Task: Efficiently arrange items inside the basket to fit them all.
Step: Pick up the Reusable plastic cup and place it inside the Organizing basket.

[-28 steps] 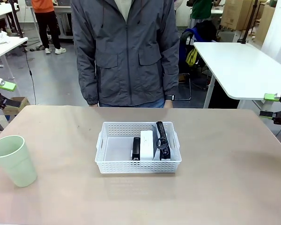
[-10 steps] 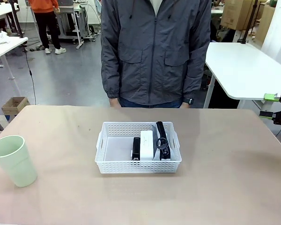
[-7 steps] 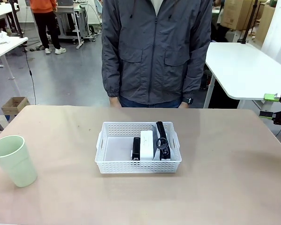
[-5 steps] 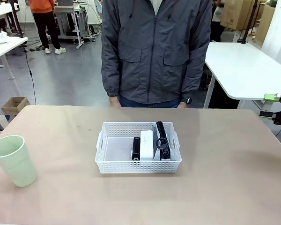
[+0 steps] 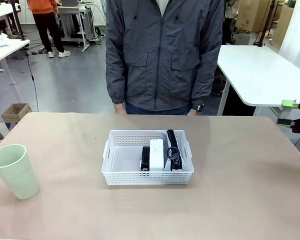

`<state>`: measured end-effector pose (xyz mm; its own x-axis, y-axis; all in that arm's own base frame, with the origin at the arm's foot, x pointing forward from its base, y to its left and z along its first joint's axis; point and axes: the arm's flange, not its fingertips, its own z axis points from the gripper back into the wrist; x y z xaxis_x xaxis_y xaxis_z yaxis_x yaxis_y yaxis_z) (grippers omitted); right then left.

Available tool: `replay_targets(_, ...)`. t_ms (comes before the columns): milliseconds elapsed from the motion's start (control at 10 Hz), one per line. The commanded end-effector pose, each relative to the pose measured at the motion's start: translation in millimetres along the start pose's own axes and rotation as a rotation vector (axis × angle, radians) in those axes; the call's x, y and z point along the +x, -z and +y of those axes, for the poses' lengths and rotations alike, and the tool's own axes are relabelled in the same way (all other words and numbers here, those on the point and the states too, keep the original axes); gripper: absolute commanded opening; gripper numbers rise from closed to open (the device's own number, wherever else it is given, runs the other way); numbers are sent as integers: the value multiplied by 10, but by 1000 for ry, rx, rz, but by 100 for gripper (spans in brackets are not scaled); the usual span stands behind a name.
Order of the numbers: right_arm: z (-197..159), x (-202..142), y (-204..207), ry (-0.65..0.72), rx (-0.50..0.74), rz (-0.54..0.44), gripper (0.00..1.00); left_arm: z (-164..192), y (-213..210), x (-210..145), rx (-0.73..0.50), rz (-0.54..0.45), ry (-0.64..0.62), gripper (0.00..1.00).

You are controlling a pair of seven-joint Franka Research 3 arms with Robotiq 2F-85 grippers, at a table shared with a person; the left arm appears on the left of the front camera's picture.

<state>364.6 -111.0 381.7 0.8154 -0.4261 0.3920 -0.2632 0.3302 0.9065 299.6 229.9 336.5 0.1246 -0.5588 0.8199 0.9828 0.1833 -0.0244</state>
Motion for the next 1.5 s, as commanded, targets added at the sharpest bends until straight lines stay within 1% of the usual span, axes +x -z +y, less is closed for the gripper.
replay_targets(0, 27, 8, -8, 7, 8, 1, 100, -88, -130, -9, 42, -20, 42, 100)
replay_targets(400, 27, 8, -8, 7, 8, 1, 100, -88, -130, -9, 42, -20, 42, 100)
replay_targets(500, 27, 8, -8, 7, 8, 1, 100, -42, -119, -10, 35, -2, 18, 100)
replay_targets(600, 27, 8, -8, 7, 8, 1, 100, 18, -8, -70, 18, -14, 32, 100)
replay_targets(700, 27, 8, -8, 7, 8, 1, 100, 110, 94, -226, -9, -44, 55, 100)
replay_targets(800, 27, 8, -8, 7, 8, 1, 100, 149, 176, -360, -3, -67, 62, 100)
replay_targets(900, 27, 8, -8, 7, 8, 1, 100, 163, 265, -455, -1, -52, 54, 100)
replay_targets(1000, 27, 8, -8, 7, 8, 1, 100, 162, 338, -498, -31, -65, 56, 100)
replay_targets(1100, 27, 8, -8, 7, 8, 1, 100, 178, 470, -523, -54, -56, 70, 100)
replay_targets(1300, 27, 8, -8, 7, 8, 1, 100, 229, 631, -529, -30, -70, 98, 100)
replay_targets(1400, 27, 8, -8, 7, 8, 1, 100, 252, 694, -551, -34, -65, 89, 100)
